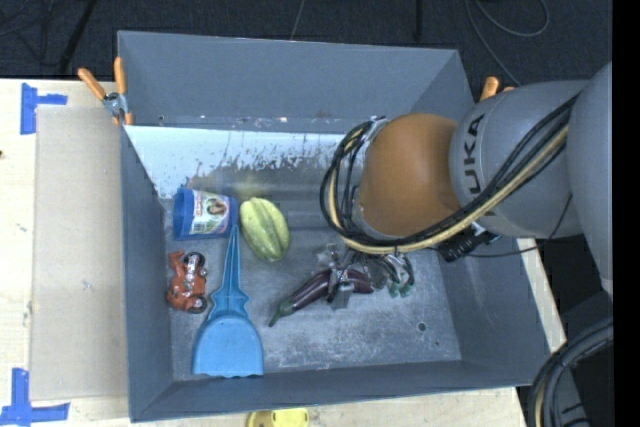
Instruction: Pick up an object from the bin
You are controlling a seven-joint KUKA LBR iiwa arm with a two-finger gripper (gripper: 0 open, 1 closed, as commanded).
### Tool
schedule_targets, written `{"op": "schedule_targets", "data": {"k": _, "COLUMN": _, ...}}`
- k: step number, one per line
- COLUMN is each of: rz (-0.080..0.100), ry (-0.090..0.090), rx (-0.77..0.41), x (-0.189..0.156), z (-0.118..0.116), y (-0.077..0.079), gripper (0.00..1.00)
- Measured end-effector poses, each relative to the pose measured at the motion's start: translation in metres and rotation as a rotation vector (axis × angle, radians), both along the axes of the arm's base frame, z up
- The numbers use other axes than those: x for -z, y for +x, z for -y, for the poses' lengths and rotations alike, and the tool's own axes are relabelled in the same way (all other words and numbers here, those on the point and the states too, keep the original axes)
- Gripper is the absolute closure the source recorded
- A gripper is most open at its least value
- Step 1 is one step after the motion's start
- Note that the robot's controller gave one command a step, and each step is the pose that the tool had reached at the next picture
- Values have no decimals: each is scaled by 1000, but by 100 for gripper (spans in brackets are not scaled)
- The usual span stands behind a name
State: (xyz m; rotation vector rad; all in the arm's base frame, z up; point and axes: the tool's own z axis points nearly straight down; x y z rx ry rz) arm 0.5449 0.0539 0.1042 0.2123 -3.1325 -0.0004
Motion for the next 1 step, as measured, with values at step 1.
{"op": "schedule_targets", "data": {"k": 1, "rz": 5, "ry": 0, "rx": 1, "x": -9, "z": 0, "y": 1, "gripper": 100}}
